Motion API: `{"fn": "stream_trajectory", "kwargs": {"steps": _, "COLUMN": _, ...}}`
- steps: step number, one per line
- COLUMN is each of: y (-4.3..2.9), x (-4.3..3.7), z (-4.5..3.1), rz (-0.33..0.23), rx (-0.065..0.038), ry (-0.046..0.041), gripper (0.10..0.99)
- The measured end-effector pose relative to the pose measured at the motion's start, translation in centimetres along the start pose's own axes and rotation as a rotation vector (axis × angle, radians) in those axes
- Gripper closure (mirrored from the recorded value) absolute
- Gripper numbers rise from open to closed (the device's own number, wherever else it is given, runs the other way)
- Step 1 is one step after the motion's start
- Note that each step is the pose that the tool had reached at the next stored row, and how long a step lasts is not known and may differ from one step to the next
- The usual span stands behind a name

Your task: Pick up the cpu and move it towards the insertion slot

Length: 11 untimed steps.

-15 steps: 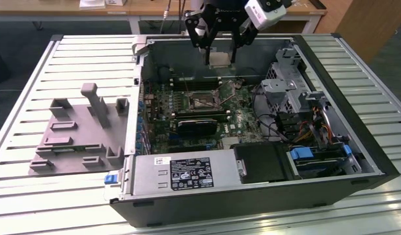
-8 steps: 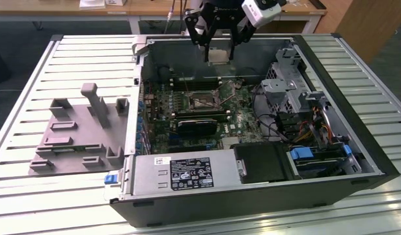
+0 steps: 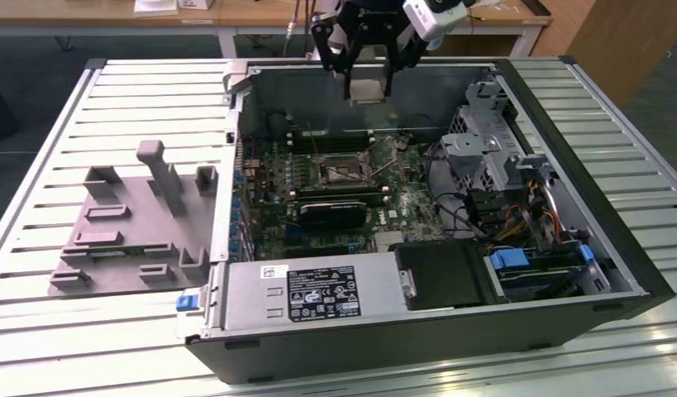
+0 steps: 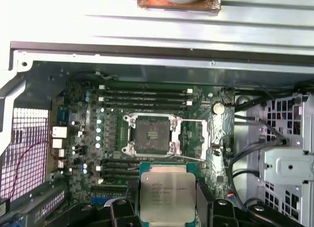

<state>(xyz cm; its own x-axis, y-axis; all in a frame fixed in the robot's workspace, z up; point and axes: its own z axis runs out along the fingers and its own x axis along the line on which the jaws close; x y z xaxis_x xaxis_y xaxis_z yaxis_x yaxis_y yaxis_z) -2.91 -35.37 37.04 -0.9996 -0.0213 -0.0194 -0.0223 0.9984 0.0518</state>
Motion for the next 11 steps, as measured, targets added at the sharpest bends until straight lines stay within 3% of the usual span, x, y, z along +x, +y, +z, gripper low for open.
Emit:
{"fn": "stream_trajectory", "kwargs": {"steps": 1, "y": 0.48, "x": -0.01, "z": 0.21, "rz": 0.000, "rx": 0.000, "ry": -0.0041, "gripper": 0.545}}
{"fn": "stream_trajectory", "kwargs": {"steps": 6, "y": 1.31, "x": 0.03, "z": 0.74, "rz": -0.002, "rx": 0.001, "ry": -0.0214, "gripper": 0.545}}
{"fn": "stream_trajectory", "kwargs": {"steps": 11, "y": 2.21, "x": 0.19, "z": 1.10, "rz": -0.003, "rx": 0.001, "ry": -0.0236, "gripper": 0.545}}
